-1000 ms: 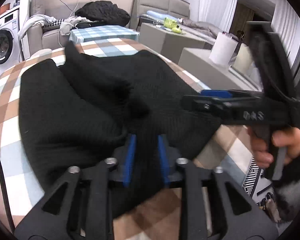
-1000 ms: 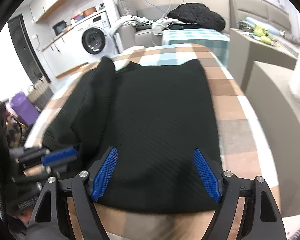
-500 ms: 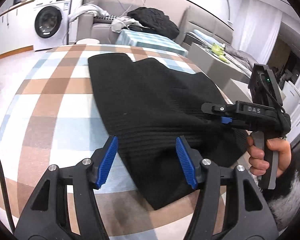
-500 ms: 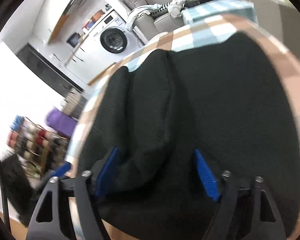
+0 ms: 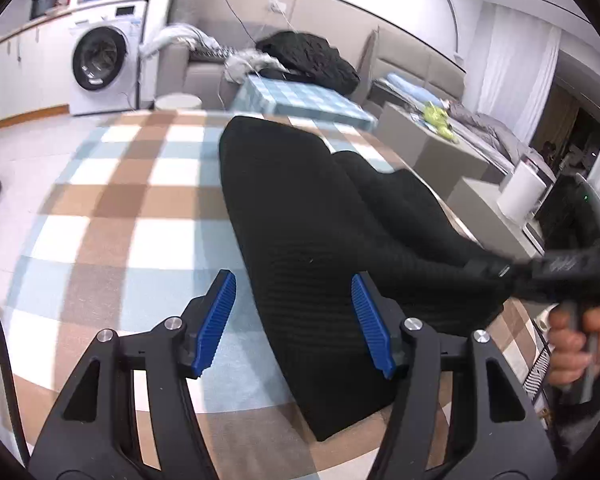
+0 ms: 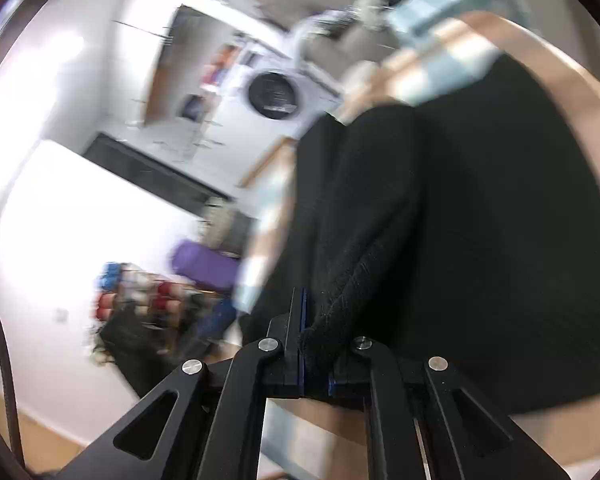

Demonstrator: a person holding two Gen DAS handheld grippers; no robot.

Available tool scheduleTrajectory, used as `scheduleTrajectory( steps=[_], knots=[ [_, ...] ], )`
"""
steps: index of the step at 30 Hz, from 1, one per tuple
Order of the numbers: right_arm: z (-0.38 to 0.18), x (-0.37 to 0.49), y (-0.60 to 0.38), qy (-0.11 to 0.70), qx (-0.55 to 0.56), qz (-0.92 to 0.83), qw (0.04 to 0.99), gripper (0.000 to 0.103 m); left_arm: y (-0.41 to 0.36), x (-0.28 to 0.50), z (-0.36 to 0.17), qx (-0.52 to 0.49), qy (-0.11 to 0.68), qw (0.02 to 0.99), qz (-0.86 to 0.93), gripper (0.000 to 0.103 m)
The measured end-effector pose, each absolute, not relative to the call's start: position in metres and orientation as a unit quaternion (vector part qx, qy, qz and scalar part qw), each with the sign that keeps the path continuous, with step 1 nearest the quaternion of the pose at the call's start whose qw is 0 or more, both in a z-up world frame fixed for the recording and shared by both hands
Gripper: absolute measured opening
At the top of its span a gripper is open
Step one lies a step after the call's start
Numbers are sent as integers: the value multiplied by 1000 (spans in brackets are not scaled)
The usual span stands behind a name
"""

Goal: Fold small clothes
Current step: 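Grasp the other sweater side with the right gripper and fold it inward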

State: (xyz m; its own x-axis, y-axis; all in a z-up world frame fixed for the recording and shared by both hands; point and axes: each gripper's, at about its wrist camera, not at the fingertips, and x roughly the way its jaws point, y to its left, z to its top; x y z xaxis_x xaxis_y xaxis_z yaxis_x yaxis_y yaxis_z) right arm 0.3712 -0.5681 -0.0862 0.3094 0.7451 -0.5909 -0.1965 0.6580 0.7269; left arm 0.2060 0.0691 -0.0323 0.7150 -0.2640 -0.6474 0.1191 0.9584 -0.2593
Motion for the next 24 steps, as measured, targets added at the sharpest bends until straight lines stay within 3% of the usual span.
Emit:
scheduleTrajectory(
  steps=[4,8,12,16,20,23,24],
  knots=[
    [-117,372,-575,548,205,235,776,13,52,211,-52,-75,400,905,-122,58],
    [-89,372,-578,504,171,221,817,42,42,206,-62,-58,409,901,-130,58],
    [-62,387,-567,466,142,232,842,43,33,211,-66,-65,410,901,-126,58],
    [-67,421,-521,485,129,286,816,44,39,213,-64,-69,409,903,-117,58],
    [-112,453,-487,542,135,296,775,41,49,212,-62,-76,406,905,-104,58],
    [-110,451,-465,533,109,315,777,10,56,212,-61,-87,407,904,-97,58],
    [-96,447,-467,506,133,343,780,9,56,212,-60,-89,407,904,-97,58]
  ],
)
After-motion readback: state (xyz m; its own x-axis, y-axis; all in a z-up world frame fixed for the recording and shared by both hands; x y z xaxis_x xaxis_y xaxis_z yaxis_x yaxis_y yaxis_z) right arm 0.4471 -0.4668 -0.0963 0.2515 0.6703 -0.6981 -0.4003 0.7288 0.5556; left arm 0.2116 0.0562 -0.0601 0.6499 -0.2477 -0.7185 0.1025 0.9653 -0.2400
